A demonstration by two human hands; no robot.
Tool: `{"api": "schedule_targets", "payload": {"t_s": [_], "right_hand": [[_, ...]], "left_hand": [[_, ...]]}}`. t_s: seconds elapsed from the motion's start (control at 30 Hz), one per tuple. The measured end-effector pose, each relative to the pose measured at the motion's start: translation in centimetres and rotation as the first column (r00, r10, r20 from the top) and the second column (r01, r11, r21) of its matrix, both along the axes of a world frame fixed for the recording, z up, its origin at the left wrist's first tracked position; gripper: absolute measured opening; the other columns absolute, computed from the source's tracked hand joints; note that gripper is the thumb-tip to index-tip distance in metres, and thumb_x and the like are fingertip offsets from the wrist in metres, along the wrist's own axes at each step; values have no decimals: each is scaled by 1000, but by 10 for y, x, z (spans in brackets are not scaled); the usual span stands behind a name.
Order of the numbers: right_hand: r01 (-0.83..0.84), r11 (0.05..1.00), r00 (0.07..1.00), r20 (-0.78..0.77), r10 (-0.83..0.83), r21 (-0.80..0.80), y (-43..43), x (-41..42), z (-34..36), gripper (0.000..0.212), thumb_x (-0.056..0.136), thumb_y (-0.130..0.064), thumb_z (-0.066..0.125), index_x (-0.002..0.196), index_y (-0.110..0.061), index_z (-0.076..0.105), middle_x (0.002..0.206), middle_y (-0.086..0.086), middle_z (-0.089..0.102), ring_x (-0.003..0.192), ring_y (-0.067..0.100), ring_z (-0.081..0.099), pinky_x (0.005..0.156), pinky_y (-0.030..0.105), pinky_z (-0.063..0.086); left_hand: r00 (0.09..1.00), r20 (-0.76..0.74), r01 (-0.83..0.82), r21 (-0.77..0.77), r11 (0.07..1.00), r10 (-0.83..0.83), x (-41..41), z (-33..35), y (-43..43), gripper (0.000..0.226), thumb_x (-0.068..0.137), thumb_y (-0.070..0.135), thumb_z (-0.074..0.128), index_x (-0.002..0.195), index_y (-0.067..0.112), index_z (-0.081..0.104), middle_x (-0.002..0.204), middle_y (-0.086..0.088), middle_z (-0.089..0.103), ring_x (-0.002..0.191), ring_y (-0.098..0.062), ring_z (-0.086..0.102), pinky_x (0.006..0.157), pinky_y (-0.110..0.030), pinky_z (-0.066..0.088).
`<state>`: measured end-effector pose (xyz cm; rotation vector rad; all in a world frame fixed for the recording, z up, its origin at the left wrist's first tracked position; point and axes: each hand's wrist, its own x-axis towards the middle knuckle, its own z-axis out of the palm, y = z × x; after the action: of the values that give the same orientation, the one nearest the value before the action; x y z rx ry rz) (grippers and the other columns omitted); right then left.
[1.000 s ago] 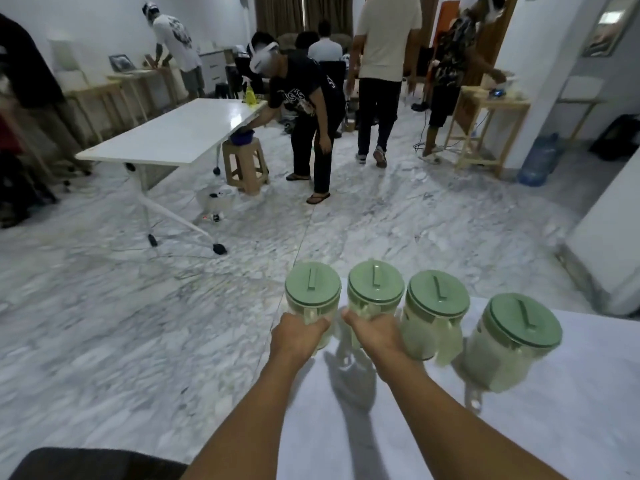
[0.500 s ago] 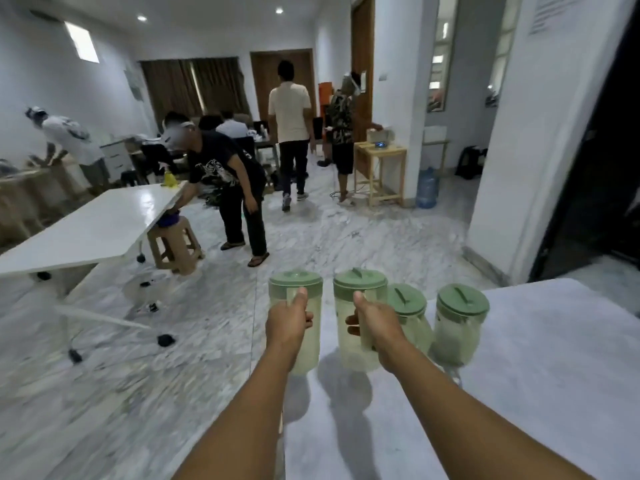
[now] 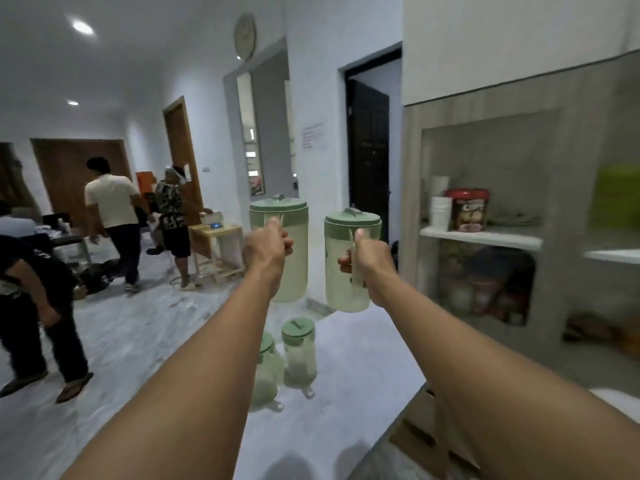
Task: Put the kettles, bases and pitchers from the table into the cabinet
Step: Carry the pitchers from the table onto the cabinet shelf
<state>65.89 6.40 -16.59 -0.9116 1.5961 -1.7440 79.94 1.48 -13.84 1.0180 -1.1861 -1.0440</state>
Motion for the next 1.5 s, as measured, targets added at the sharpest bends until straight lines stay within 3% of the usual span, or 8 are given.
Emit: {"api": "schedule_targets", "payload": {"t_s": [0.17, 0.43, 0.63, 0.83, 1.13, 1.23, 1.37, 1.5], "right_hand": [[228, 971, 972, -43, -231, -67, 67, -114, 27, 44, 104, -39, 36, 107, -6, 65, 98, 15, 74, 61, 15, 64, 41, 14, 40], [515, 854, 844, -134, -520, -73, 195, -315, 47, 50, 103, -44, 34, 84, -9, 66, 74, 8, 73, 71, 23, 66, 67, 30, 48], [640, 764, 750, -153, -644, -82, 268, -449, 56, 49, 105, -40, 35, 94, -3, 66, 73, 9, 70, 74, 23, 64, 80, 36, 52], [723, 684, 676, -102, -729, -100, 281, -562, 44, 49, 104, -40, 36, 83, -5, 63, 70, 9, 70, 75, 25, 65, 94, 47, 54], [844, 525, 520, -69, -851, -108, 262, -711, 27, 46, 104, -39, 39, 81, -8, 63, 69, 8, 69, 77, 26, 66, 97, 50, 53], [886, 452, 450, -45, -892, -104, 259, -758, 21, 45, 104, -37, 39, 83, -6, 64, 71, 9, 68, 76, 25, 66, 92, 47, 56], [928, 372, 370, -64, -927, -28, 263, -814, 5, 44, 104, -36, 40, 88, -3, 66, 75, 11, 69, 66, 21, 62, 63, 31, 50], [932, 362, 363, -45, -931, 21, 269, -882, -11, 43, 104, -36, 38, 82, -6, 60, 75, 11, 65, 59, 20, 57, 56, 28, 45]], "left_hand": [[984, -28, 173, -80, 982, -176, -120, 32, 45, 33, 95, 33, 46, 74, 16, 64, 69, -3, 65, 59, -15, 57, 53, -26, 41], [876, -115, 458, -103, 883, -468, -349, 47, 127, 36, 92, 33, 45, 63, 19, 60, 62, -1, 62, 61, -20, 56, 61, -31, 40], [787, -143, 598, -62, 799, -600, -501, 44, 180, 36, 93, 32, 45, 65, 18, 62, 65, -2, 64, 66, -21, 59, 63, -32, 41], [734, -119, 668, -50, 743, -668, -627, 35, 189, 39, 93, 32, 46, 61, 17, 61, 63, -3, 64, 68, -21, 59, 65, -34, 41], [623, -73, 782, 13, 623, -779, -821, 14, 151, 39, 97, 36, 46, 69, 15, 62, 73, -5, 67, 77, -24, 63, 73, -34, 43], [586, -44, 810, 17, 586, -809, -882, 8, 148, 41, 97, 37, 47, 65, 14, 61, 79, -10, 69, 78, -26, 64, 76, -36, 46], [527, -10, 846, 98, 524, -850, -951, -14, 154, 44, 96, 37, 47, 62, 13, 61, 86, -16, 73, 80, -30, 66, 79, -37, 50], [525, 49, 839, 135, 527, -849, -1013, -25, 160, 45, 98, 39, 45, 71, 10, 65, 94, -15, 74, 91, -33, 67, 85, -39, 51]]}}
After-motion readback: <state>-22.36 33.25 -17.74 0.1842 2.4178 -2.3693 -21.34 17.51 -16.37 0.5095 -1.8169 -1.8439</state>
